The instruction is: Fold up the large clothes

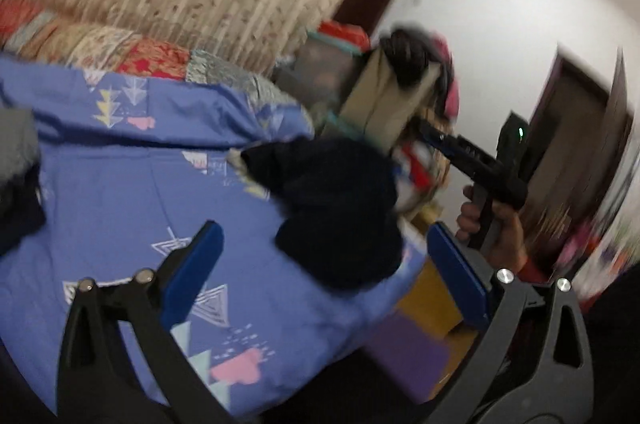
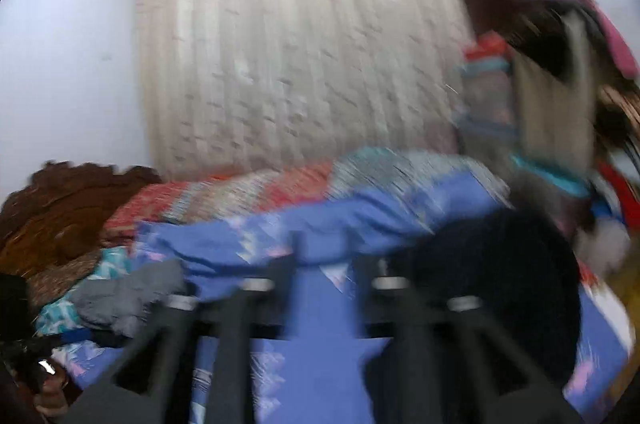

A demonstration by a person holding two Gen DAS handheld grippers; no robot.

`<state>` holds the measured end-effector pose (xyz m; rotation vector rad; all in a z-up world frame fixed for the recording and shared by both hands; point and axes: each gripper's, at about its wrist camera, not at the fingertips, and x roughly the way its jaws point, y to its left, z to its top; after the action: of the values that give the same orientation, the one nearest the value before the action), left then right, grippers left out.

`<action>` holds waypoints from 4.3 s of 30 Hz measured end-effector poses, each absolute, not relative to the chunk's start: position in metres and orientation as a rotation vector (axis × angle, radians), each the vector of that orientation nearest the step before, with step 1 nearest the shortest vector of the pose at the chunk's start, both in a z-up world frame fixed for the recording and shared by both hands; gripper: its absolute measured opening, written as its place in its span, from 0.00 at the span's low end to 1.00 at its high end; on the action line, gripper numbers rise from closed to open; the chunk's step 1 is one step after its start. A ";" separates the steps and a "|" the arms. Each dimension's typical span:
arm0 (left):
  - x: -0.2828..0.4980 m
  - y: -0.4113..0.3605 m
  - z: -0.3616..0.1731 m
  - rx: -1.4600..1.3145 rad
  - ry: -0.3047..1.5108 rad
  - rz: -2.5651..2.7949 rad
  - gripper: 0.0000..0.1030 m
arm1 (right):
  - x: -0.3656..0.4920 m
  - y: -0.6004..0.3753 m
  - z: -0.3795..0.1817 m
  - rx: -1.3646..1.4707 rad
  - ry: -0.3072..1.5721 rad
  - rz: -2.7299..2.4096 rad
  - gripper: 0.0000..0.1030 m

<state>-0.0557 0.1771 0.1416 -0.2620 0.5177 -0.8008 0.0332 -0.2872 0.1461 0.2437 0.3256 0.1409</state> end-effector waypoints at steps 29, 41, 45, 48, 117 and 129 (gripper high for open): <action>-0.081 -0.014 0.082 0.506 0.397 -0.734 0.96 | 0.058 -0.229 0.118 0.481 0.557 0.735 0.32; -0.059 0.040 0.114 0.360 0.272 -0.577 0.75 | 0.048 -0.170 0.156 0.313 0.640 1.023 0.32; -0.012 0.032 0.114 0.332 0.380 -0.624 0.23 | 0.055 -0.196 0.135 0.392 0.666 0.919 0.54; 0.025 0.008 0.103 0.364 0.438 -0.611 0.14 | 0.051 -0.235 0.116 0.490 0.665 0.854 0.65; 0.011 0.330 0.046 -0.184 0.696 0.174 0.07 | 0.198 -0.116 -0.027 0.252 0.985 0.696 0.95; -0.049 0.327 0.156 -0.218 0.377 0.153 0.07 | 0.087 -0.170 0.207 0.254 0.453 0.773 0.35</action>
<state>-0.0489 0.3268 0.1555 -0.2181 0.3766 0.1532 0.0869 -0.1698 0.2072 0.2540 0.4533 0.7730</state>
